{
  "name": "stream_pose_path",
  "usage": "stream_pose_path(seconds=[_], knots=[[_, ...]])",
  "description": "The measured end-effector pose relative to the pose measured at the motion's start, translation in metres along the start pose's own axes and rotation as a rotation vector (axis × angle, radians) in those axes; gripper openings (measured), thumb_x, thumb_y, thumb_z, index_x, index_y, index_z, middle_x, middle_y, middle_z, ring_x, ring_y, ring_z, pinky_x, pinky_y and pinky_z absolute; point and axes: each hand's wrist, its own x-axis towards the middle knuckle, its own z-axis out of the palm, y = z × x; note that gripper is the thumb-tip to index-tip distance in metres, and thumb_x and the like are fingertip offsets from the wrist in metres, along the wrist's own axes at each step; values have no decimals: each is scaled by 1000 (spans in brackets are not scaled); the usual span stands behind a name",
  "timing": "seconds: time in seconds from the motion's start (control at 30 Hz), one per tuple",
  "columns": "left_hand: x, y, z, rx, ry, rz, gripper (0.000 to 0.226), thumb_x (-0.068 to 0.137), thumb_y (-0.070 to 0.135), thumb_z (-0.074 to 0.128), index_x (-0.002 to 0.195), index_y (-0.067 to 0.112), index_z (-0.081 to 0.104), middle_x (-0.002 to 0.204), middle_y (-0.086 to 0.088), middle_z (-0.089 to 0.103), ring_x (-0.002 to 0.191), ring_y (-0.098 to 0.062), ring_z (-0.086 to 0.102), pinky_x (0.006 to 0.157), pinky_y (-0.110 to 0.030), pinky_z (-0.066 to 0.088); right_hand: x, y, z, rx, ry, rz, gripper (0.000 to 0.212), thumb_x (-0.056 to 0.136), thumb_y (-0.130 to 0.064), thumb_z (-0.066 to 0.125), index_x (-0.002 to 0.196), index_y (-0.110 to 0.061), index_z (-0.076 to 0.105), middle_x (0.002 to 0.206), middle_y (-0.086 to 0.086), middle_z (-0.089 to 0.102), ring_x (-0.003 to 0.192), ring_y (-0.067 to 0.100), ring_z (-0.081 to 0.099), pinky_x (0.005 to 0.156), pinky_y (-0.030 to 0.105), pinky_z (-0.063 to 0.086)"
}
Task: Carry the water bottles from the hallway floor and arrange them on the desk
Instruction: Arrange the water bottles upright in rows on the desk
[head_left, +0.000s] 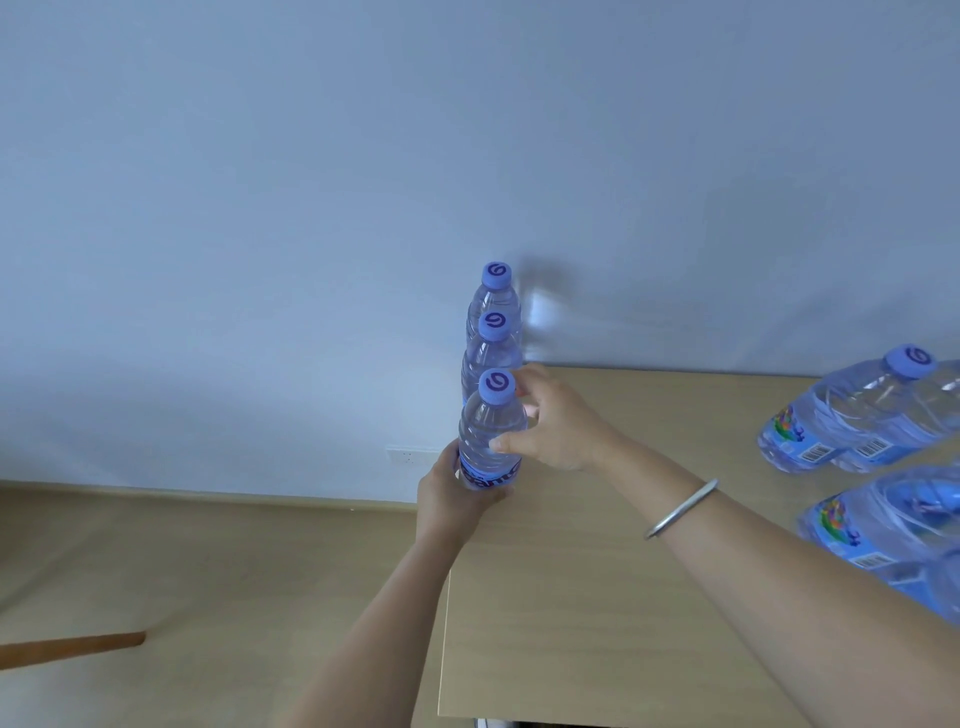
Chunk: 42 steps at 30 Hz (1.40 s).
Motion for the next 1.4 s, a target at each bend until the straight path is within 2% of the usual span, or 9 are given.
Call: stream_pose_path(seconds=[0.13,0.37,0.43,0.53,0.8,0.97,1.17,1.27,1.4], knots=[[-1,0,1,-2,1,-20,52,55,23,86,92,43,55,84,26,66,76,18,57,57,1,39,0,-1,1,-23,4,6,48,68,-11,74,112,-20,57,114,-3,54,108,18,54,97,38,47],[-20,-2,5,15,54,-90,47,62,27,82,98,35,54,88,28,55,76,17,50,55,0,37,-17,8,-4,-49,47,84,73,72,-21,76,136,-27,42,120,-12,51,112,3,46,96,23,39],[-30,-9,8,44,70,-100,58,65,28,81,116,24,55,104,24,57,91,12,53,67,0,37,-29,12,-8,-39,76,100,68,75,-21,75,135,-25,44,118,-13,50,113,5,47,96,24,38],[-49,-17,18,111,81,-92,74,69,30,80,134,15,47,131,5,54,120,-11,50,90,-16,34,-54,20,-16,3,114,126,55,78,-19,73,129,-20,50,114,-10,52,111,8,50,93,22,39],[-94,17,104,190,-52,69,68,70,30,81,128,14,50,128,1,56,119,-11,50,86,-12,31,-143,57,-65,-31,206,219,43,81,-18,69,122,-16,56,115,1,59,105,11,54,96,25,42],[-128,55,173,177,-173,152,68,70,28,81,128,12,50,128,0,56,120,-10,50,92,-13,32,-207,73,-127,-99,385,149,34,84,-18,66,117,-16,59,113,-6,57,102,2,51,90,16,36],[-166,88,236,160,-304,223,69,68,28,83,127,14,51,126,2,56,116,-8,51,94,-18,37,-270,79,-207,-375,738,33,29,81,-10,67,109,-6,62,105,8,59,103,24,51,80,15,29],[-180,92,258,168,-326,227,68,68,28,83,126,14,52,123,2,57,113,-7,51,93,-17,36,-289,95,-233,-528,647,242,48,74,-27,75,114,-8,55,111,10,49,109,29,42,84,27,31],[-188,96,274,172,-330,213,67,68,27,83,126,14,52,122,2,57,113,-7,52,92,-18,38,-299,109,-234,-476,344,434,43,70,-29,76,90,-14,40,90,1,39,82,21,43,58,28,29]])
